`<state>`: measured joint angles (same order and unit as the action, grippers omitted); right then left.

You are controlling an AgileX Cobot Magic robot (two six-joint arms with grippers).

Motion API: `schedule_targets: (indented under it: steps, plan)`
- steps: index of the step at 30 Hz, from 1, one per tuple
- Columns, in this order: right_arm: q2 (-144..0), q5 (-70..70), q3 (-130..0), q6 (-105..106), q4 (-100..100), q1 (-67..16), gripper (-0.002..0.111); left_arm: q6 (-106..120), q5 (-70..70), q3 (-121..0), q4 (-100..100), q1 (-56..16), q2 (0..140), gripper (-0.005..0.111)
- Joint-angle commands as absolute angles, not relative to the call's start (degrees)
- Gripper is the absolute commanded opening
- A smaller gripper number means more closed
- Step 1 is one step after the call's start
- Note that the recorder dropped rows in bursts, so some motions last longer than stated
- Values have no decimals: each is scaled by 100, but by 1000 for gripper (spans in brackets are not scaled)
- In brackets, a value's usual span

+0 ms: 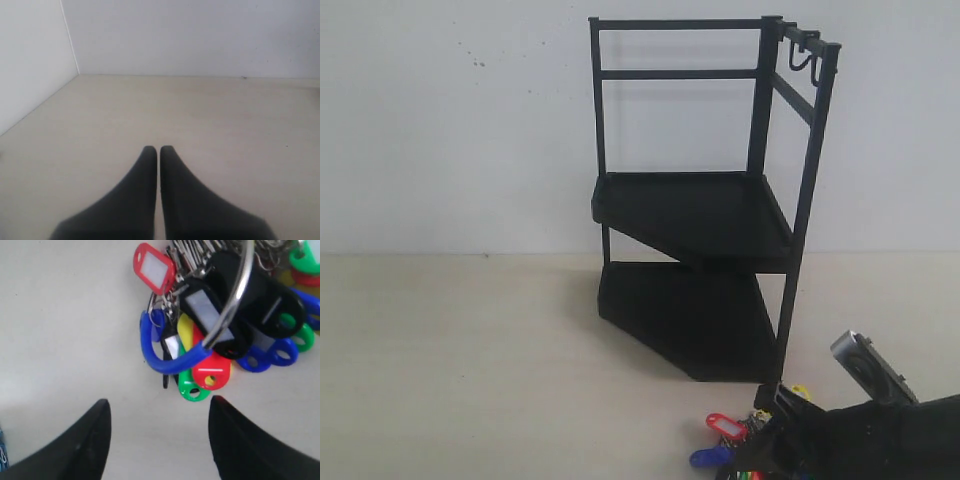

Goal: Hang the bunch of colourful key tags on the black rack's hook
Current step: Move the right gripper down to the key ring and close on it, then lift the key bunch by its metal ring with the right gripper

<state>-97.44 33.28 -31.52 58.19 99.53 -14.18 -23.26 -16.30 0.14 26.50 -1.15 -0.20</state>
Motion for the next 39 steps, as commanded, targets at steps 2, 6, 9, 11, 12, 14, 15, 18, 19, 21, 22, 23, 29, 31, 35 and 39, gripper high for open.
schedule_targets:
  steps: [2,6,9,11,12,14,15,18,19,21,22,23,29,31,35,39]
  plan:
    - [-9796,3120,-3373,5901,9995,-1431,55,-2357,-1630,0,2651,-122,0,4]
    - [-9796,2978,-3462,5893,9995,-1431,55,-2357,-1630,0,2651,-122,0,4]
    - [-9796,2952,-3567,5893,9995,-1487,55,-2357,-1630,0,2651,-122,0,4]
    - [-9796,2832,-3638,5893,9995,-1590,55,-2357,-1630,0,2651,-122,0,4]
    - [-9796,2717,-3670,5893,9995,-1660,55,-2357,-1630,0,2651,-122,0,4]
    - [-9846,2554,-3693,5861,9995,-1787,55,-2357,-1630,0,2651,-122,0,4]
    - [-9875,2543,-3722,5861,9995,-1799,55,-2357,-1630,0,2651,-122,0,4]
    - [-9978,2618,-3800,5861,9995,-1799,55,-2357,-1630,0,2651,-122,0,4]
    - [-10004,2606,-3811,5861,9995,-1799,55,-2357,-1630,0,2651,-122,0,4]
    - [-10099,2482,-3849,5857,9995,-1799,55,-2357,-1630,0,2651,-122,0,4]
    - [-10140,2463,-3875,5857,9995,-1799,54,-2357,-1630,0,2651,-122,0,4]
    - [-10191,2426,-3900,5857,9995,-1799,52,-2357,-1630,0,2651,-122,0,4]
    - [-10321,2530,-4029,5940,9995,-1799,12,-2357,-1630,0,2651,-122,0,4]
    - [-10257,2582,-4073,6142,9995,-1799,0,-2357,-1630,0,2651,-122,0,4]
    - [-9979,2738,-4073,6327,9995,-1799,0,-2357,-1630,0,2651,-122,0,4]
    - [-9543,2865,-4073,5871,9272,-1799,0,-2357,-1630,0,2651,-122,0,4]
